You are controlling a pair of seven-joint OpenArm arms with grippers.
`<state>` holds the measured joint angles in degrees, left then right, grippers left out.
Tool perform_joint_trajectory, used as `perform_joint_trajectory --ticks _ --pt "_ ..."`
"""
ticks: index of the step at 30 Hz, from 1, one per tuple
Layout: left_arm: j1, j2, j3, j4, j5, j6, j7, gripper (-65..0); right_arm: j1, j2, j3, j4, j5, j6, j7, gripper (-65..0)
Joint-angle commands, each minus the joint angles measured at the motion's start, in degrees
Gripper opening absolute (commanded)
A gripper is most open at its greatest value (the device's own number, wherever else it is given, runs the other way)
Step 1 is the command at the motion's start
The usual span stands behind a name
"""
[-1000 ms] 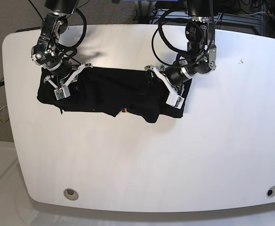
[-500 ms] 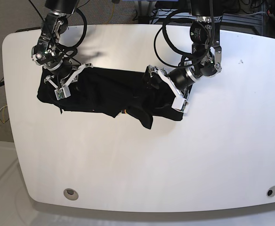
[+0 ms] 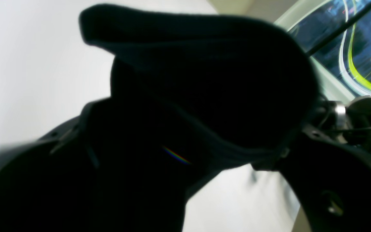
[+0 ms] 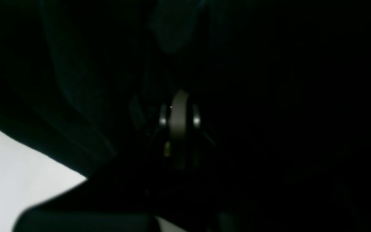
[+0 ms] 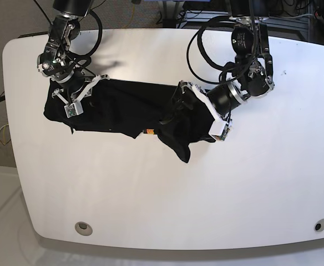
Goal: Fold the T-shirt properly
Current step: 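Fold the held strip end with the left gripper toward the right gripper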
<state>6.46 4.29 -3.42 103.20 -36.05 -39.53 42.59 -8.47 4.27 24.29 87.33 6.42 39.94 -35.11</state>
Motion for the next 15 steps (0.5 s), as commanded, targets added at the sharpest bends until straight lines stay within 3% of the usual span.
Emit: perform_joint_trajectory --ticks 1,15 --pt "-0.79 0.14 0.04 2.17 -1.44 -0.47 -0.87 -11.9 -0.81 -0.19 -0.34 -0.69 -3.73 0.06 -6.60 -65.0" --pt "-0.88 0.14 0.04 1.90 -1.00 -0.47 -0.87 -11.9 -0.72 -0.19 -0.34 -0.69 -3.73 0.06 -6.60 -65.0"
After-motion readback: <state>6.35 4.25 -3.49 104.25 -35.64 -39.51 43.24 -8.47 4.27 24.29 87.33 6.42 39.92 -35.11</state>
